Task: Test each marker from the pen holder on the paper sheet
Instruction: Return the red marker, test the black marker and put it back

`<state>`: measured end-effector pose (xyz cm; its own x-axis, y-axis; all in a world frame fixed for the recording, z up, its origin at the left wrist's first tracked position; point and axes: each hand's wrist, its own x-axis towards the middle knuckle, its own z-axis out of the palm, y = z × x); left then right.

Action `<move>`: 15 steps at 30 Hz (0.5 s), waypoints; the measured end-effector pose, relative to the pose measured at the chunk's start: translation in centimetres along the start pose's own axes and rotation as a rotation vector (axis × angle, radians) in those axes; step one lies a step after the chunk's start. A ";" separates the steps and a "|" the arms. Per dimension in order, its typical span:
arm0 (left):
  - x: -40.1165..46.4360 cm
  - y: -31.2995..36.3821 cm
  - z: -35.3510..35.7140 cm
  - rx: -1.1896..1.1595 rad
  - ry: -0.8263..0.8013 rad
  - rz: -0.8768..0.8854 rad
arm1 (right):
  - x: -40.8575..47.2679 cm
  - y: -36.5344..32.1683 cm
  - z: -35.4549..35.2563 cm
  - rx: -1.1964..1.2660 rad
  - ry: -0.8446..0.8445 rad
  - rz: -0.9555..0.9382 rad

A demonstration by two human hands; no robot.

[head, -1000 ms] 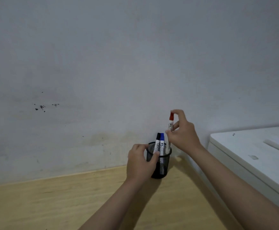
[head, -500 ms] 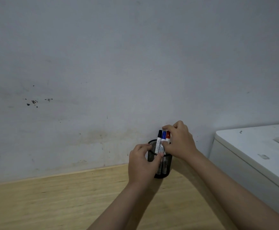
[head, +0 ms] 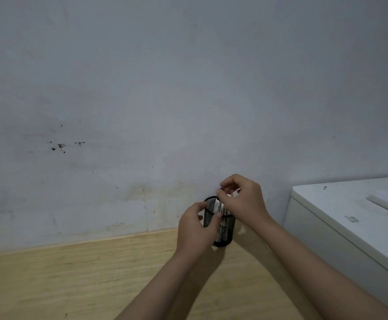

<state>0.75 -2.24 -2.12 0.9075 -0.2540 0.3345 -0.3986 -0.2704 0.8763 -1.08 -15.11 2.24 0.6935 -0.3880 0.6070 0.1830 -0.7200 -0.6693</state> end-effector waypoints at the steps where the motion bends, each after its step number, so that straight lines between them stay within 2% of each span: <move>1: -0.4 0.7 -0.6 -0.079 0.002 -0.037 | -0.5 -0.7 -0.4 0.032 0.035 -0.039; 3: -1.3 2.2 -1.9 -0.345 -0.033 -0.177 | -1.8 -2.5 -1.5 0.076 0.086 -0.154; 6: -2.5 4.3 -4.3 -0.724 -0.169 -0.348 | -5.1 -5.8 -3.2 0.168 0.081 -0.300; 10: -5.4 6.2 -7.2 -0.878 -0.221 -0.415 | -10.0 -8.6 -4.2 0.301 0.000 -0.341; 15: -9.8 6.4 -10.5 -0.873 -0.183 -0.424 | -14.6 -10.6 -4.4 0.542 -0.101 -0.158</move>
<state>-9.31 8.23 3.83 0.8890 -0.4539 -0.0607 0.2591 0.3894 0.8839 -16.21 -4.35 2.38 0.6866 -0.2236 0.6918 0.6028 -0.3569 -0.7136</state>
